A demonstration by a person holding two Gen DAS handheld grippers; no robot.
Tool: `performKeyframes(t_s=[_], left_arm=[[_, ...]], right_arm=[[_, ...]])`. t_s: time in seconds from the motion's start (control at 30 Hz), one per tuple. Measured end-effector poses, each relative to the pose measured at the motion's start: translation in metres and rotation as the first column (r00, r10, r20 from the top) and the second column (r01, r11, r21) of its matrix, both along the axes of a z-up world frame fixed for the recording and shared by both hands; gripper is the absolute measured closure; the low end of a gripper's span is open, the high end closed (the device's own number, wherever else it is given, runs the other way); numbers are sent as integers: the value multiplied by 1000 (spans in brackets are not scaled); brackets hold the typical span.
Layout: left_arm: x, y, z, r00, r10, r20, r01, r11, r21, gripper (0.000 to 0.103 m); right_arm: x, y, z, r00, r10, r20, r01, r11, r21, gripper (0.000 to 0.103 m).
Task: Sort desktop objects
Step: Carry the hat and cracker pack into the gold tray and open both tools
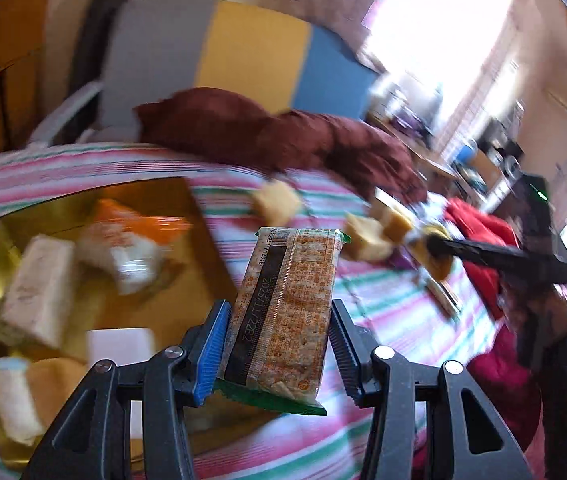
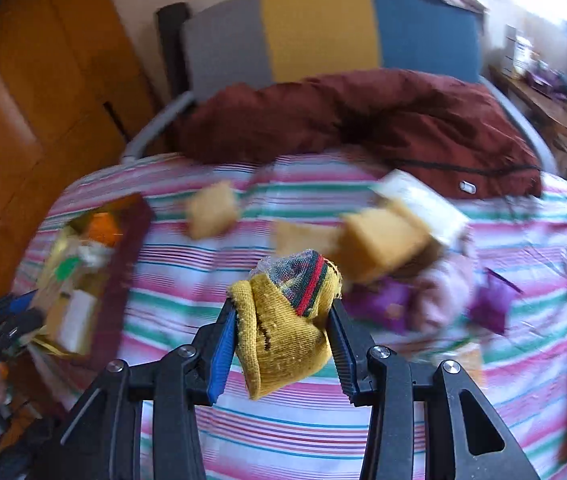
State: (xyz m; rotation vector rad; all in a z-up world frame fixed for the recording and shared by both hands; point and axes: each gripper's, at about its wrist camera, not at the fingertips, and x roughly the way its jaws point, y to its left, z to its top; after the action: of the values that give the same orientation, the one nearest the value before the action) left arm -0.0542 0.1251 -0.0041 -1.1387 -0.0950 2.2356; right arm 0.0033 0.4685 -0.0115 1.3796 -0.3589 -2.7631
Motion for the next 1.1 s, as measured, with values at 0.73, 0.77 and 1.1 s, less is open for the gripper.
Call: performKeyframes(t_s=[0.73,0.77,1.1], left_arm=[[-99,-155,-17,950,313,-4,-311,944,-106,35],[-94,-160,-20,946,325,3,-323,942,-95,34],[-28,-156,-36,939,344,-1,-343,936,-81,35]], right_arm=[[-112,-269,10,942,328,-74,-336,904,-264,25],[-111,-274,6,937,341,-70,-347,899,-266,22],[-70,-281,-30,928,372,22,-369,926,-82,2]])
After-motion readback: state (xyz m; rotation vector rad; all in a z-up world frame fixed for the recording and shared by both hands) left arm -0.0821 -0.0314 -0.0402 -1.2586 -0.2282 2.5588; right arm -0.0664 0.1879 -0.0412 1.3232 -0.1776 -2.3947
